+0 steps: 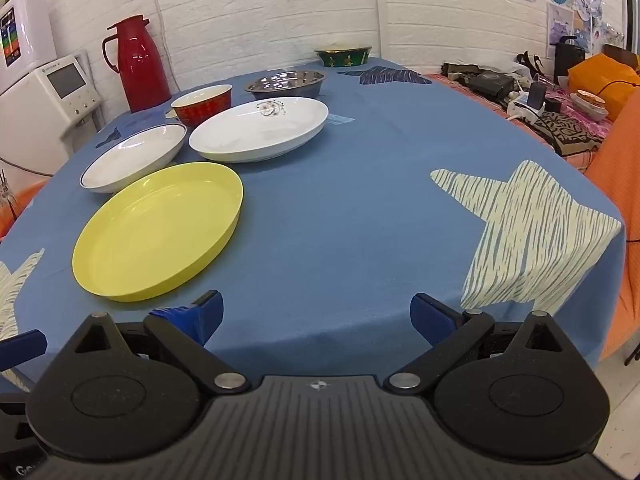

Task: Organize plates and bowls
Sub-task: 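Move both grippers to the yellow plate and grasp its rim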

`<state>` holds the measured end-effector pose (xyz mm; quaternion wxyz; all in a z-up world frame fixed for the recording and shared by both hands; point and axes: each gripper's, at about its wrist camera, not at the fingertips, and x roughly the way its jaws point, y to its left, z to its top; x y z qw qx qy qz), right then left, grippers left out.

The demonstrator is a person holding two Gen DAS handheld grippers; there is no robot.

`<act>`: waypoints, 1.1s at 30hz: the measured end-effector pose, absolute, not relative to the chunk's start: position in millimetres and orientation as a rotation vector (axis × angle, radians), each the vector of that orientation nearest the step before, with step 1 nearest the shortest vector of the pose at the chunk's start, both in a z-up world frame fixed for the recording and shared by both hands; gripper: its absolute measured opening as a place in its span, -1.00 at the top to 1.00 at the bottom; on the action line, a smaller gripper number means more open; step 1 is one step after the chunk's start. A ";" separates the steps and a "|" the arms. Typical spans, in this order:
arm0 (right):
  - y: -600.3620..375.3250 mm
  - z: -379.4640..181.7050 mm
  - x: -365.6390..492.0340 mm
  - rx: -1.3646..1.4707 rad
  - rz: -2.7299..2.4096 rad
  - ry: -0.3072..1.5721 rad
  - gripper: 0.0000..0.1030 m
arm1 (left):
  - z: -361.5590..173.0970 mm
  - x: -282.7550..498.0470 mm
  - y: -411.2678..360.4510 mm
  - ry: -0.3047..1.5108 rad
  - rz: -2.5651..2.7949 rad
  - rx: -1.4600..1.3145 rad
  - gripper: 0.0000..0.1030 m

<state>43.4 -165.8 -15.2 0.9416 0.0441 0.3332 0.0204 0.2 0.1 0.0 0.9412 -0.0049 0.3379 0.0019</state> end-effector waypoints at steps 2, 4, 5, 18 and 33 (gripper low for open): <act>-165.5 -15.1 43.9 0.089 0.042 0.681 -0.71 | -0.2 0.6 0.5 0.691 0.004 -0.012 -0.86; -165.1 -15.2 44.0 0.089 0.043 0.681 -0.71 | -0.4 1.1 0.8 0.692 0.004 -0.013 -0.86; -165.1 -15.4 44.0 0.088 0.043 0.681 -0.71 | -0.6 1.3 0.9 0.693 0.004 -0.013 -0.86; -168.2 -2.7 50.0 0.140 0.061 0.649 -0.71 | 13.6 8.5 17.1 0.667 0.024 -0.014 -0.86; -118.1 -12.7 130.4 0.020 0.228 0.719 -0.70 | 26.5 124.7 93.3 0.780 0.044 -0.110 -0.86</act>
